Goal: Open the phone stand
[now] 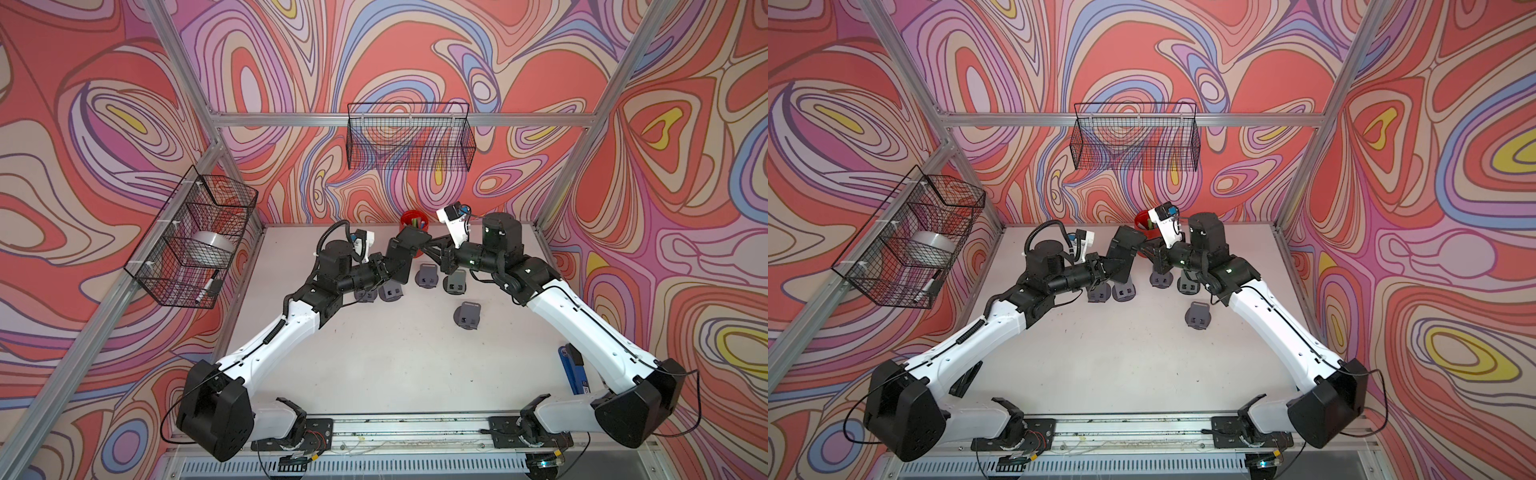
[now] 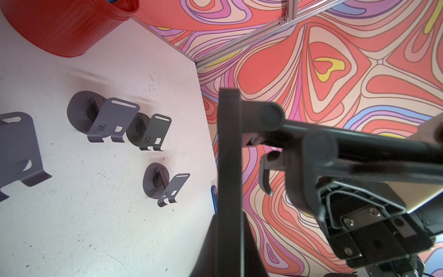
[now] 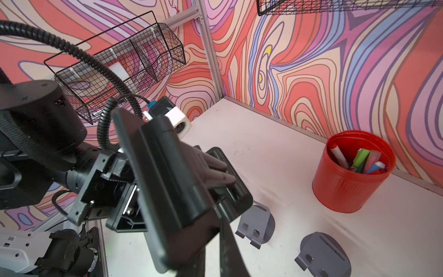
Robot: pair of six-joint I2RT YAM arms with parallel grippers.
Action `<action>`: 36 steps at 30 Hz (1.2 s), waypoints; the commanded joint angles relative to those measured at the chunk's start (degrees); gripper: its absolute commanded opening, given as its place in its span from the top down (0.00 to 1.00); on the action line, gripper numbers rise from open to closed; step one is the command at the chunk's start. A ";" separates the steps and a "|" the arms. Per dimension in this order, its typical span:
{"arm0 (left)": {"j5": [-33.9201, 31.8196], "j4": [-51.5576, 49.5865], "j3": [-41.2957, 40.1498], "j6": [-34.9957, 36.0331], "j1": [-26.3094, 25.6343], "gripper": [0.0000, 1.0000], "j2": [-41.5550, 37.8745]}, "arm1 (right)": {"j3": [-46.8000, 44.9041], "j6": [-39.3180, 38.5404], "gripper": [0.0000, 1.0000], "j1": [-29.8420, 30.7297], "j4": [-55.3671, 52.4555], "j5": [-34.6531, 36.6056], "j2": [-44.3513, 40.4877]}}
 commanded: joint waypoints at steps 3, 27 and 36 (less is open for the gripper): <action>2.48 4.42 1.59 2.28 -0.47 1.00 -0.57 | 1.05 2.81 0.95 0.41 3.61 -7.05 1.32; 0.44 7.69 -1.39 8.22 -0.61 1.00 0.04 | 1.62 7.52 0.82 -0.31 5.37 -17.63 0.11; 1.76 7.14 -1.63 8.86 -1.48 1.00 -1.35 | 2.01 7.57 0.79 -0.35 8.33 -17.86 1.89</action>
